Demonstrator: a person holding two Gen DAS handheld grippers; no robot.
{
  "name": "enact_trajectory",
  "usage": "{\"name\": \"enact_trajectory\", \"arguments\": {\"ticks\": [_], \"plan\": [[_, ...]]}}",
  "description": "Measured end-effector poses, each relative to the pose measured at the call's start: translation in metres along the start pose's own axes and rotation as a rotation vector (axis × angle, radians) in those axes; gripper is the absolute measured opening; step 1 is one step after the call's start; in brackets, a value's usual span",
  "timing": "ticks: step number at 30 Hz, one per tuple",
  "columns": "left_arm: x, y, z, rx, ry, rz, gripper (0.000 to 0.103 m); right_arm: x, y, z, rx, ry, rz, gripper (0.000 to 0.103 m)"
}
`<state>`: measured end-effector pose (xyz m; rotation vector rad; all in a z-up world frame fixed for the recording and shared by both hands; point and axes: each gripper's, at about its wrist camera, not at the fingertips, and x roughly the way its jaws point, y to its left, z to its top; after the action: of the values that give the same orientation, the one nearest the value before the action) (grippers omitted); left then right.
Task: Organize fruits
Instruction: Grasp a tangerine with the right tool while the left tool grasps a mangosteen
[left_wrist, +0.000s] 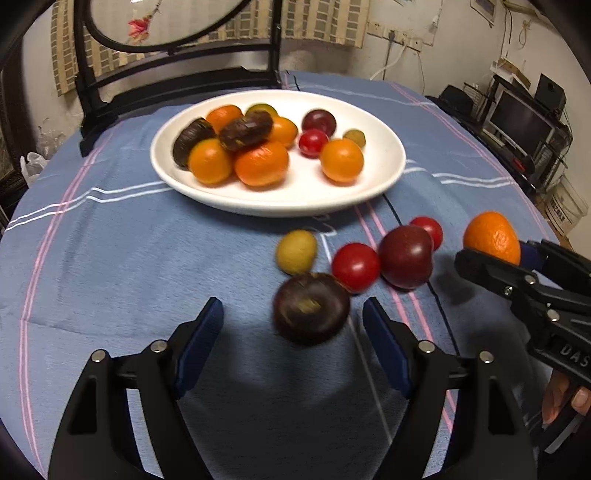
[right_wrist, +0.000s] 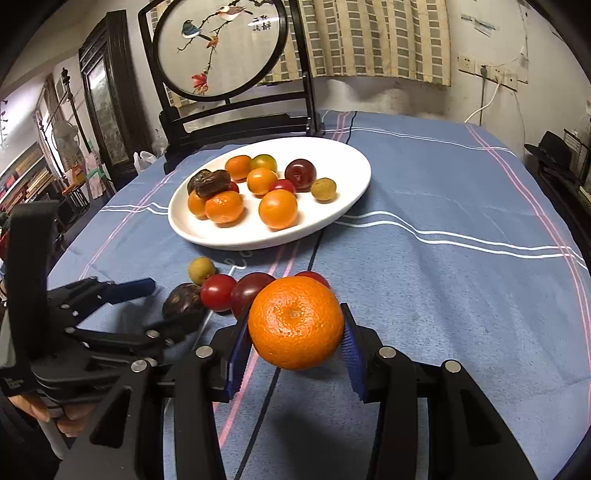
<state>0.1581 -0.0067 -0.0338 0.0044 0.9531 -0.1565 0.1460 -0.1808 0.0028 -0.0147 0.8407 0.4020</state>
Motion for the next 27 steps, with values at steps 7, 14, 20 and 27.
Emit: {"name": "enact_trajectory", "arguments": {"ticks": [7,14,20,27], "plan": [[0.004,-0.007,-0.001,0.042,-0.005,0.02,0.042,-0.002,0.002,0.001,-0.001,-0.016,0.009,0.046],[-0.021,0.004,0.008,-0.014,-0.057,0.012,0.042,-0.004,0.008,0.0,-0.019,-0.036,0.013,0.046],[-0.053,0.001,0.029,-0.016,-0.114,-0.02,0.042,-0.021,0.015,0.009,-0.004,-0.094,0.063,0.046],[-0.062,0.004,0.082,0.006,-0.163,0.034,0.042,-0.029,0.022,0.051,-0.072,-0.13,0.064,0.046]]}}
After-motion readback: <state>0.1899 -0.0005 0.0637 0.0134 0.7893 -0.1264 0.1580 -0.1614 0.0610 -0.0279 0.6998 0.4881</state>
